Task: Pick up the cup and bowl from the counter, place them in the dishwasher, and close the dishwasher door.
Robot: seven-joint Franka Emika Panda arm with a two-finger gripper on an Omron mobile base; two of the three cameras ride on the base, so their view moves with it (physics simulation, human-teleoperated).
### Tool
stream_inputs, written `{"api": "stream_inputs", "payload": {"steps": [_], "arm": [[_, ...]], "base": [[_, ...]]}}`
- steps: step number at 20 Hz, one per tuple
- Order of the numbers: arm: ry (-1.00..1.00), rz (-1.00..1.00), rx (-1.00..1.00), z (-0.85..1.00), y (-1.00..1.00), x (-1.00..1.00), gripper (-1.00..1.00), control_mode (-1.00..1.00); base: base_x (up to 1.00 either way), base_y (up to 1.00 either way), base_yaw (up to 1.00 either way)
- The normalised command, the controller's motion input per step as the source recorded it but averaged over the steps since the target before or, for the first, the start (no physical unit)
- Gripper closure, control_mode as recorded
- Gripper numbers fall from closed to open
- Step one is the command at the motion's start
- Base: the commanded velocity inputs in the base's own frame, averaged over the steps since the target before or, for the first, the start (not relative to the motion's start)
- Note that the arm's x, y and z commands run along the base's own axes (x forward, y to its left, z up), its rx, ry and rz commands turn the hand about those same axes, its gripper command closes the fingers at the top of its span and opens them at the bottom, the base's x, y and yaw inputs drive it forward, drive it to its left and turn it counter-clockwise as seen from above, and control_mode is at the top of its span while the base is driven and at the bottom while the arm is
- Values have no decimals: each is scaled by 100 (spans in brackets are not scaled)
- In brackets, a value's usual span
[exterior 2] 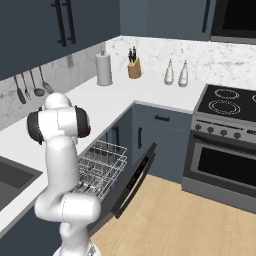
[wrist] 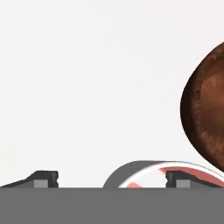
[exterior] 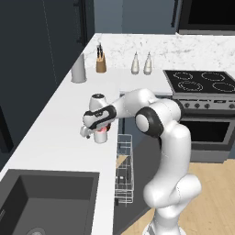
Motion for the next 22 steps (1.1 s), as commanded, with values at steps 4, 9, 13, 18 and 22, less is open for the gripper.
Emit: {"api": "stream_inputs", "payload": {"steps": [4,9,13,18,22], "arm": [[12,-2,-4,-37,4,0,100,-100],[9,0,-1,-24,0,0,100,-100],[1,0,0,0,0,-1,100,-100],[-9,1,0,4,-8,-54,100,-100],[-26,5,3,23,-41,-75,100,-100]], "base": [[0,0,0],[0,0,0],[0,0,0],[0,0,0],[0,0,0]]}}
